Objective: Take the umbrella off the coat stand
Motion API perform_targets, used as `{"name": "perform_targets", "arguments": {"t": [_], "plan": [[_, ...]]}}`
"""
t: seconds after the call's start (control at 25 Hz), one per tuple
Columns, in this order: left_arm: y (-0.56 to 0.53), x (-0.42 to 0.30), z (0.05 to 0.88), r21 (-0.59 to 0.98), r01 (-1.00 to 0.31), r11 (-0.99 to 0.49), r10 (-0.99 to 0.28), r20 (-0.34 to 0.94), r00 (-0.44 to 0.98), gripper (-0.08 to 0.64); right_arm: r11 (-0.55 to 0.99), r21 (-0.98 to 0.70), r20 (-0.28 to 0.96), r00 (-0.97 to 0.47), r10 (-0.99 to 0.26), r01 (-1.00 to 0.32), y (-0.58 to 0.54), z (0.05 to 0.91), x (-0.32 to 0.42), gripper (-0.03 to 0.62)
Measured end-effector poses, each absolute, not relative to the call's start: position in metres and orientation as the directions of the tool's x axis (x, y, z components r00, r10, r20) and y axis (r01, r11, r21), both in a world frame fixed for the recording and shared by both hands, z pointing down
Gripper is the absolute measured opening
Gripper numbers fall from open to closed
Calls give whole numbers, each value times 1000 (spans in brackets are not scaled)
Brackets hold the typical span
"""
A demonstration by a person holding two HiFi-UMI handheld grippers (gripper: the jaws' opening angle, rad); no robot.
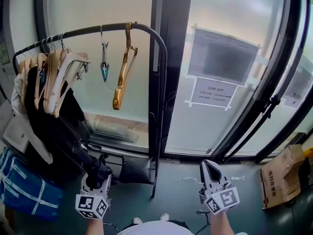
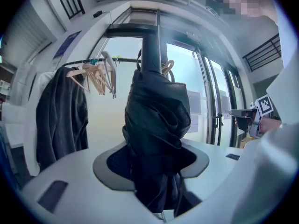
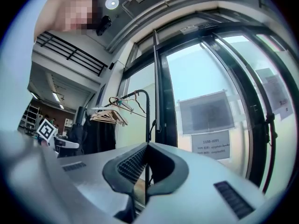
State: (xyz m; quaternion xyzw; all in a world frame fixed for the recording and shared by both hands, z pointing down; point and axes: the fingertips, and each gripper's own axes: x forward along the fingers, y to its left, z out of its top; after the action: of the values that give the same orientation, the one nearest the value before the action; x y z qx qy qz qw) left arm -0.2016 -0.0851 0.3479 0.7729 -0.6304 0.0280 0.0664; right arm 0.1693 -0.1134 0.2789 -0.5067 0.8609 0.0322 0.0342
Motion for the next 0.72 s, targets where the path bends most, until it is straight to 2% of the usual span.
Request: {"name": "perform_targets", "arguments": {"t": [0.24,0.72], "plan": [[-58,-238,343,63,-992,-106,-987,115,113,242,405,22,-92,-405,-910,-914,-102,275,190,17],[-29,-248,350,99,-993,-57,-993,96,67,242,316,32,-78,-318,-945,-948,-85,274,203,17]]}}
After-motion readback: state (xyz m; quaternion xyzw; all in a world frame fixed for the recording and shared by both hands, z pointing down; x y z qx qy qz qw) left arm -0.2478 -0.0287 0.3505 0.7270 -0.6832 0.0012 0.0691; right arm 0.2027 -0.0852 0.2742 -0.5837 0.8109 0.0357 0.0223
